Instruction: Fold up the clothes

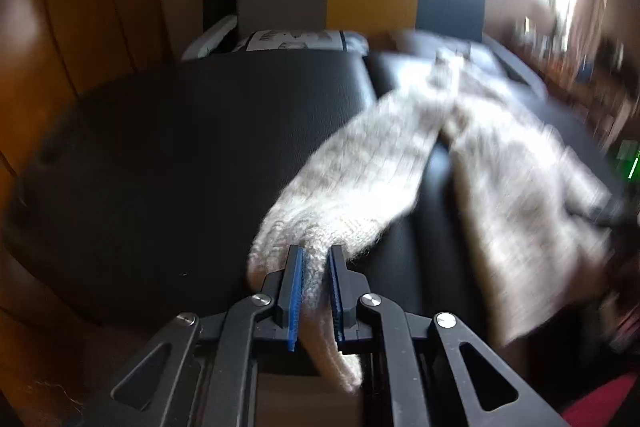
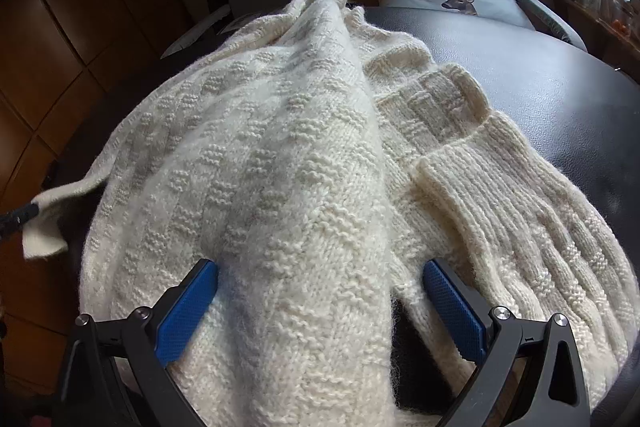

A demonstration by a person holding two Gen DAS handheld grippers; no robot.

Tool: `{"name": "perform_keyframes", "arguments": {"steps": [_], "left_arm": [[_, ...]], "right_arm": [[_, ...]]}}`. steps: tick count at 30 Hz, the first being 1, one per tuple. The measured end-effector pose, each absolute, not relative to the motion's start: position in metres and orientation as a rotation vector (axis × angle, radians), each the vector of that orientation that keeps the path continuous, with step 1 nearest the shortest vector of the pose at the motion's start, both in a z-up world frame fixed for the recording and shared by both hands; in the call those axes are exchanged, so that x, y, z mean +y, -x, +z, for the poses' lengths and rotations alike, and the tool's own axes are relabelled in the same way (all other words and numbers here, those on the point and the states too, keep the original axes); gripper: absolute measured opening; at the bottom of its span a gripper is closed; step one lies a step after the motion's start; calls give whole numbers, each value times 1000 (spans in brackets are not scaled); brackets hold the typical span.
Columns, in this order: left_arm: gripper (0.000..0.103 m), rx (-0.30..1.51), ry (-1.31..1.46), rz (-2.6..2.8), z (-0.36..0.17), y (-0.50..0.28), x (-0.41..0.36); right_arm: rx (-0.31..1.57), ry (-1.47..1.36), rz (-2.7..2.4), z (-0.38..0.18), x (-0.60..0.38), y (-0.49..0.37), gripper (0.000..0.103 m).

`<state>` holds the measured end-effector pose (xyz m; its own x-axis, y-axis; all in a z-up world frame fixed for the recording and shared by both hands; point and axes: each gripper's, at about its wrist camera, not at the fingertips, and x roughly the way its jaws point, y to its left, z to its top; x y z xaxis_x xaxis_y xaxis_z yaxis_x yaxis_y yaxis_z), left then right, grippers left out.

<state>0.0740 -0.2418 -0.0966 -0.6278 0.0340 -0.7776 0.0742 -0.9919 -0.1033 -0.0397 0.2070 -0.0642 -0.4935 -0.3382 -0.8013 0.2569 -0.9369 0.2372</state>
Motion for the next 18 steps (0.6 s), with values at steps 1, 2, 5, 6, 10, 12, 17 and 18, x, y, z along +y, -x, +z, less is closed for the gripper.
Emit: {"name": "perform_keyframes", "arguments": {"steps": [1,2,5,6,10,12,17,18], "left_arm": [[11,294,-1337,-2826,-91,-74,-251],[11,420,-1321,-2860,-85,-78,-258],[10,800,-1240,-2947,-64,-84,-287],[10,888,-1205,-2967,-55,-82,-299],[5,1237,-1140,-2946,-43,-64,-345],[0,1364,-1135,-2874,-49,-54,-366],[0,1380,-1126,-2639,-75,-24,-423],[0,1363,-1141,-2612,-79,-20,-428]], "right_arm": [[-123,-1340,-2449,-65,209,41,103],[-119,-1342,-2449,-65,210,42,103],[-106,-1349,-2449,-67,215,47,103],[-103,-1350,-2449,-68,217,48,103],[-91,-1356,-2452,-71,225,55,103],[-84,-1358,-2453,-72,230,58,103],[-69,-1367,-2454,-76,243,68,103],[-64,-1370,-2453,-76,246,70,103]]}}
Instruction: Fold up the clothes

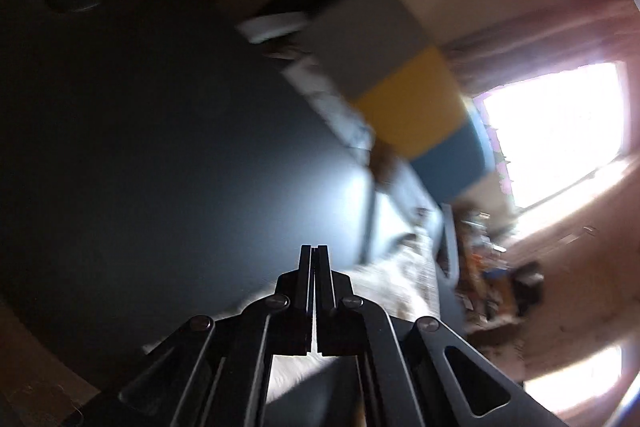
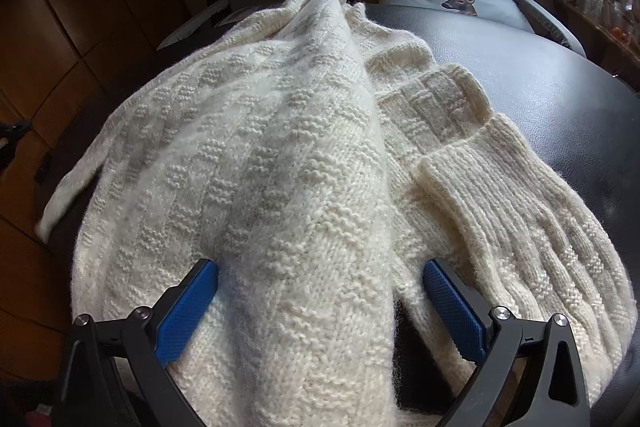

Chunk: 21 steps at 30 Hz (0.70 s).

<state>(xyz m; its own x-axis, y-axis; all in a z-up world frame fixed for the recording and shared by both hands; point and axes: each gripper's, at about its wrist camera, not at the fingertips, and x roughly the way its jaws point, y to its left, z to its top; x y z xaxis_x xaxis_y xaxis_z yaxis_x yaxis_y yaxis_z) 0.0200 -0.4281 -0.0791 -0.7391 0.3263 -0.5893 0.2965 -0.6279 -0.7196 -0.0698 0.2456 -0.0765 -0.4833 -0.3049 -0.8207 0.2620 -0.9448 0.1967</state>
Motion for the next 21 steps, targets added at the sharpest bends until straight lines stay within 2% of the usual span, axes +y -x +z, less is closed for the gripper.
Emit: {"name": "perform_keyframes", "arguments": {"steps": [1,2,3,4,11,14,16,18,21], "left_arm": [[0,-1262,1152,2601,-76,-17,-422],[5,-1175,1175,2617,-72,-15,-415],[15,-1029,1206,2660,-67,-16,-399],[19,-882,1234,2696,-61,-17,-383],[33,-67,1425,2668,-90,-57,-262],[40,156,1469,2645,-113,-75,-235],[44,303,1495,2633,-131,-78,-223],[44,365,1513,2627,-141,-73,-225],[45,431,1525,2635,-154,-64,-230]], "right_arm": [[-63,-1370,-2453,-77,249,72,103],[-63,-1370,-2452,-78,252,74,103],[-66,-1365,-2454,-79,256,75,103],[-67,-1358,-2458,-80,260,77,103],[-38,-1357,-2468,-86,285,93,103],[-31,-1359,-2470,-88,297,100,103],[-27,-1359,-2481,-81,252,65,103],[-21,-1361,-2490,-70,178,38,103],[-18,-1358,-2495,-69,177,37,103]]}}
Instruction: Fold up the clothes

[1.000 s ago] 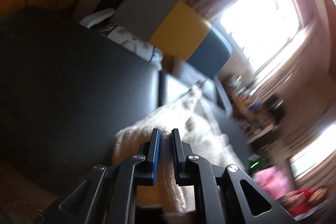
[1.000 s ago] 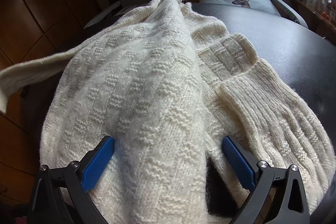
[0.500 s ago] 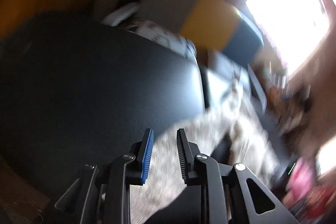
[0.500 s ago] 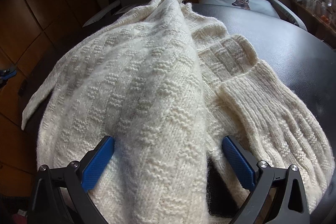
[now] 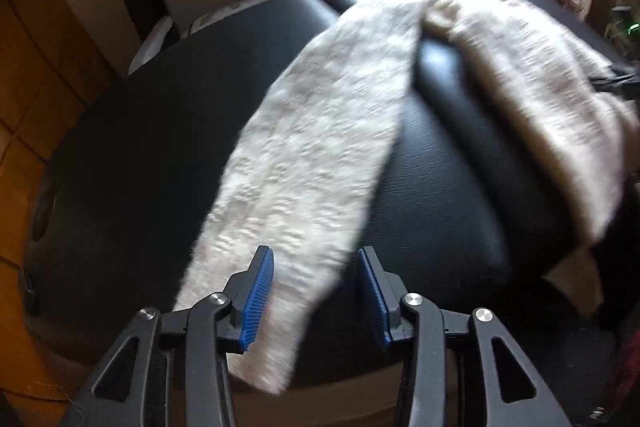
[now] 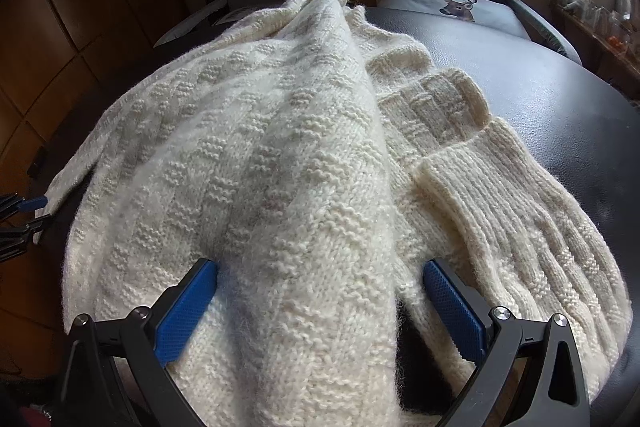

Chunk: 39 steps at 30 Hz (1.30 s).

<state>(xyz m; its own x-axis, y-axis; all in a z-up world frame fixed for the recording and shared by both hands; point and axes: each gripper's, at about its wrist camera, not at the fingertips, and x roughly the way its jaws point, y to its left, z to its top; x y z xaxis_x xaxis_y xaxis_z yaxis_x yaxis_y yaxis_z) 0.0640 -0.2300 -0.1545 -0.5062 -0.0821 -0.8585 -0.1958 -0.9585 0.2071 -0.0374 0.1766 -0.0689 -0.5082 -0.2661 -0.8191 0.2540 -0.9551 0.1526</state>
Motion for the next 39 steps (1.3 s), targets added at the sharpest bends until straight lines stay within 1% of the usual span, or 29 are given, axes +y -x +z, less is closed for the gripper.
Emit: {"name": "perform_keyframes", "arguments": {"steps": [1,4,5,6,7,8,9,11,12,13,14,19,21,22,25,27,32,34,36,37,38,39], "left_arm": [[46,434,1521,2649,-157,-60,-233],[47,417,1501,2657,-161,-54,-237],[43,398,1499,2663,-162,-54,-238],[30,382,1504,2665,-161,-52,-238],[19,335,1517,2675,-158,-50,-240],[11,287,1529,2683,-156,-49,-242],[10,176,1526,2675,-150,-47,-248],[10,-155,1436,2624,-129,-47,-268],[10,-313,1361,2590,-114,-48,-279],[10,-518,1248,2535,-95,-50,-296],[10,-641,1178,2486,-85,-52,-307],[9,-1004,908,2401,-46,-47,-370],[8,-1098,965,2403,-57,-32,-390],[8,-1163,1028,2393,-71,-23,-402],[7,-1244,1213,2459,-109,-4,-429],[7,-1233,1293,2506,-122,7,-438],[7,-1198,1510,2590,-147,27,-462],[6,-1128,1655,2630,-160,42,-470],[13,-1172,1666,2639,-162,40,-475],[13,-1196,1670,2644,-163,38,-478],[17,-1234,1627,2657,-159,32,-481],[18,-1254,1578,2709,-152,20,-483]], "right_arm": [[-15,-1360,-2496,-69,178,38,103],[-12,-1359,-2503,-86,140,43,103],[-13,-1356,-2506,-88,137,43,103],[-12,-1354,-2509,-95,128,43,103],[-11,-1352,-2513,-103,118,42,103],[-10,-1353,-2513,-104,116,42,103],[-9,-1353,-2513,-105,116,42,103],[-4,-1356,-2509,-99,125,41,103],[-3,-1357,-2510,-100,125,41,103],[-2,-1357,-2510,-101,125,42,103],[-1,-1357,-2511,-102,125,42,103],[2,-1357,-2512,-103,127,42,103],[3,-1356,-2513,-103,128,43,103],[5,-1356,-2514,-103,129,43,103],[3,-1356,-2515,-102,122,44,103],[-5,-1358,-2522,-102,78,50,103],[-4,-1354,-2523,-107,96,53,103],[-2,-1353,-2524,-107,101,54,103],[-3,-1351,-2525,-107,106,54,103],[0,-1349,-2521,-96,120,52,103],[1,-1347,-2521,-93,127,52,103],[4,-1348,-2521,-103,143,56,103]]}}
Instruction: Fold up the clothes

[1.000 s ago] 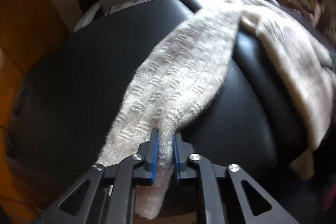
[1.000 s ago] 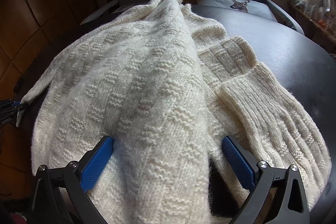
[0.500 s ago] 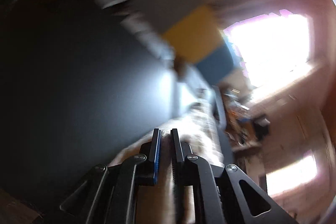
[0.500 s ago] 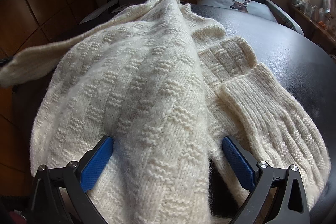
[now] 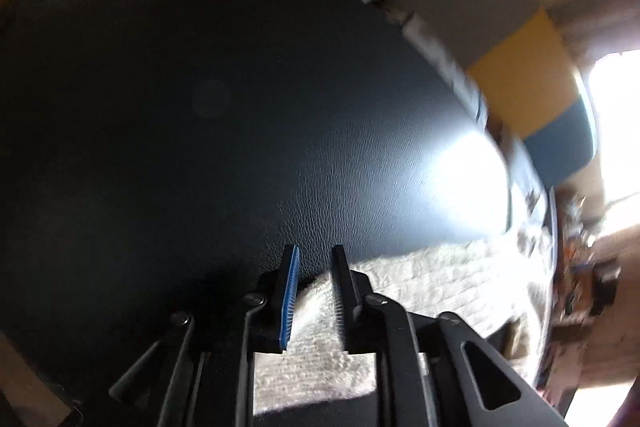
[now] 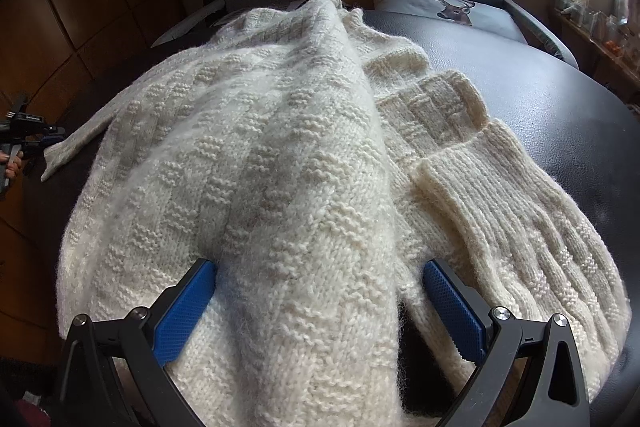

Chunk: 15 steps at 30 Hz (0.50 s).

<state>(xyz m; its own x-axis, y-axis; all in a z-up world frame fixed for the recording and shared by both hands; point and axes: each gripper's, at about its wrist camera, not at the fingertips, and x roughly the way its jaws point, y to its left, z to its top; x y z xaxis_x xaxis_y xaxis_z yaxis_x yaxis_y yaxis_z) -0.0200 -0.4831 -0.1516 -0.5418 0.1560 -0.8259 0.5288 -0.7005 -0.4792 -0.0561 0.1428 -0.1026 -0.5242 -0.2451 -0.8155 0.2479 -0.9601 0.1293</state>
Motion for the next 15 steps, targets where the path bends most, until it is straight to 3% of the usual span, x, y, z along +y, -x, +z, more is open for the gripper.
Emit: {"name": "perform_keyframes", "arguments": {"steps": [2,8,15], "left_arm": [[19,1089,-1263,-2358,-139,0,-481],[25,1407,-1455,-2658,-152,-36,-370],[29,1414,-1818,-2863,-175,-37,-199]], "right_arm": [[7,-1349,-2518,-109,149,59,103],[10,-1341,-2527,-134,181,65,103],[-3,-1412,-2458,-116,203,67,103]]}}
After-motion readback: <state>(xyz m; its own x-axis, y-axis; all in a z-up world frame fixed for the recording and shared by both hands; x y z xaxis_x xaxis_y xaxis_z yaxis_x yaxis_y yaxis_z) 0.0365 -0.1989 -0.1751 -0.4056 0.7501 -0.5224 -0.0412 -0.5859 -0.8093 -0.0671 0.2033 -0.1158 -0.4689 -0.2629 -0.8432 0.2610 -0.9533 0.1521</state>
